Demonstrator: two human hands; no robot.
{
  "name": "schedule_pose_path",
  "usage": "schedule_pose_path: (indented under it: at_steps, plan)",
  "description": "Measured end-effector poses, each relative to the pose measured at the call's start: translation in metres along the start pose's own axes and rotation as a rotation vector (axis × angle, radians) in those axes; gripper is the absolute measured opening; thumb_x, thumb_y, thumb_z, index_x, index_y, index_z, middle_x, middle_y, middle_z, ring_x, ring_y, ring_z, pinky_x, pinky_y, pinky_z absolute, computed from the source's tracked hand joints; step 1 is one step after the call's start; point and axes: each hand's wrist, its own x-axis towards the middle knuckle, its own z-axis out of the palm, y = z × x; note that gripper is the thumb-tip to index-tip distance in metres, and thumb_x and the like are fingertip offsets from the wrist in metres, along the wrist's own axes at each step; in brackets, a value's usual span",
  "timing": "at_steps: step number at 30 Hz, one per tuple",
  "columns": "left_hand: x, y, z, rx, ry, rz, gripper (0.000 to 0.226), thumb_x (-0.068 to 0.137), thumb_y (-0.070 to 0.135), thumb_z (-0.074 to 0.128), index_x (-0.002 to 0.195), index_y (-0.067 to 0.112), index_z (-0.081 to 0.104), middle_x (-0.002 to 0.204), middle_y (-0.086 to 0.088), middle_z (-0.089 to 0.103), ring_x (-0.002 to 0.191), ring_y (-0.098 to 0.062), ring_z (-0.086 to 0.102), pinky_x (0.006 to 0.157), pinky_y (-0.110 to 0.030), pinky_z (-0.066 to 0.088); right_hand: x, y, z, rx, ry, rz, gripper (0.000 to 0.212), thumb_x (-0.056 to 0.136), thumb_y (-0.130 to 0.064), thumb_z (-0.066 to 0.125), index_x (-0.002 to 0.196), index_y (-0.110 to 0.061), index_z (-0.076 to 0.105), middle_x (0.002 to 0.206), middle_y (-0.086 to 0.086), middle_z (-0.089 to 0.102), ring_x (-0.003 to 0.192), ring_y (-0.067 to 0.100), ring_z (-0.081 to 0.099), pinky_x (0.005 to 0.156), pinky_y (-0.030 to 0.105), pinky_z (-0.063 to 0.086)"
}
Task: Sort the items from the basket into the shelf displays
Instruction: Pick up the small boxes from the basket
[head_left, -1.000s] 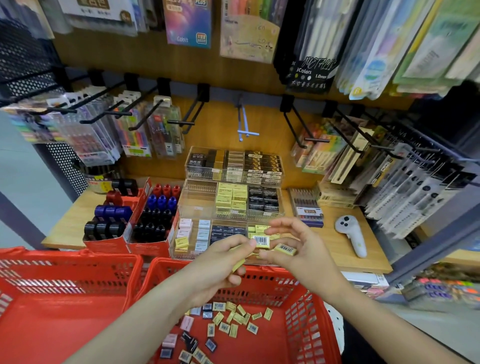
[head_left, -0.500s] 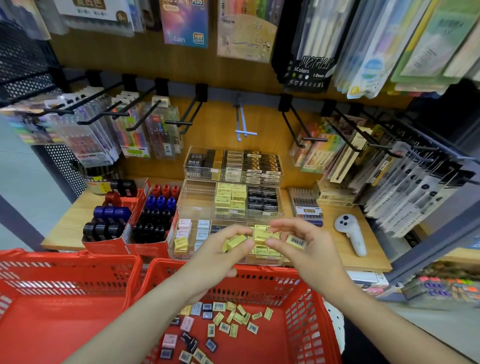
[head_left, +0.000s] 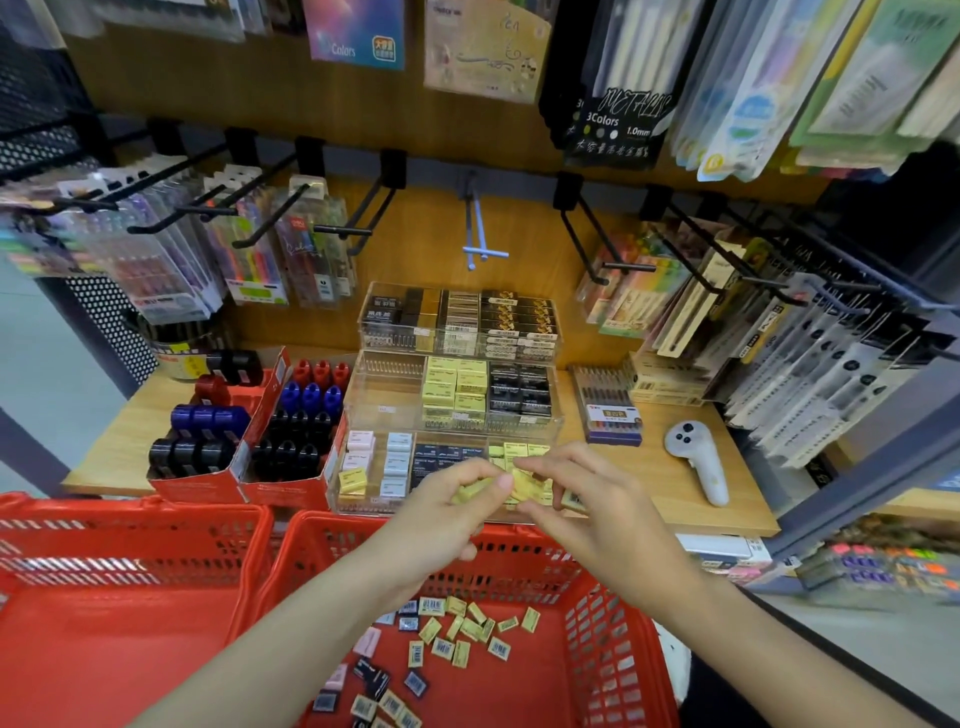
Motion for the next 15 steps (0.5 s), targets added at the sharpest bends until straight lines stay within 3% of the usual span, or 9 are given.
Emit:
schedule_pose_path:
  at_steps: [3, 5, 8, 13, 15]
  plan:
    - [0.004, -0.001, 0.005, -0.023, -0.014, 0.003, 0.017, 0.096, 0.05, 0.054, 0.1, 0.039, 0.066, 0.067, 0.027, 0.059, 0.07, 0.003, 0.054, 0.064, -0.017, 0.045, -0.003, -0.002, 0.007, 0.03, 0.024, 0.082, 0.048, 0.09, -0.043, 0.062, 0.135, -0.028, 0.058, 0.097, -0.022, 0.047, 0.086, 0.001, 0.055, 0.08, 0.012, 0.043]
    - [0.006, -0.001, 0.007, -0.08, -0.033, -0.022, 0.018, 0.095, 0.048, 0.058, 0.1, 0.034, 0.068, 0.078, 0.016, 0.06, 0.073, -0.005, 0.051, 0.06, -0.017, 0.042, 0.0, -0.003, 0.007, 0.049, 0.021, 0.128, 0.051, 0.087, -0.048, 0.062, 0.135, -0.029, 0.059, 0.094, -0.021, 0.049, 0.087, 0.002, 0.056, 0.078, 0.01, 0.041]
    - [0.008, 0.001, 0.002, -0.141, -0.038, -0.082, 0.025, 0.092, 0.048, 0.06, 0.104, 0.027, 0.069, 0.087, -0.001, 0.052, 0.07, -0.009, 0.044, 0.051, -0.015, 0.037, 0.007, 0.0, -0.001, 0.061, -0.174, 0.155, 0.064, 0.079, -0.053, 0.072, 0.137, -0.033, 0.055, 0.095, -0.022, 0.055, 0.086, 0.0, 0.058, 0.082, 0.01, 0.041]
    - [0.007, 0.005, -0.012, 0.02, -0.246, -0.169, 0.024, 0.09, 0.052, 0.061, 0.096, 0.031, 0.071, 0.085, 0.001, 0.047, 0.067, -0.006, 0.042, 0.051, -0.014, 0.034, 0.009, 0.005, -0.023, 0.202, -0.275, 0.194, 0.031, 0.088, -0.043, 0.07, 0.117, -0.035, 0.07, 0.097, -0.021, 0.069, 0.088, -0.002, 0.063, 0.077, 0.01, 0.046]
    - [0.005, 0.007, -0.013, 0.051, -0.341, -0.21, 0.021, 0.087, 0.05, 0.064, 0.097, 0.033, 0.072, 0.089, -0.001, 0.048, 0.068, -0.005, 0.042, 0.05, -0.013, 0.035, 0.008, 0.004, -0.031, 0.264, -0.372, 0.173, 0.034, 0.085, -0.04, 0.074, 0.119, -0.04, 0.068, 0.098, -0.022, 0.068, 0.083, -0.001, 0.062, 0.077, 0.012, 0.047]
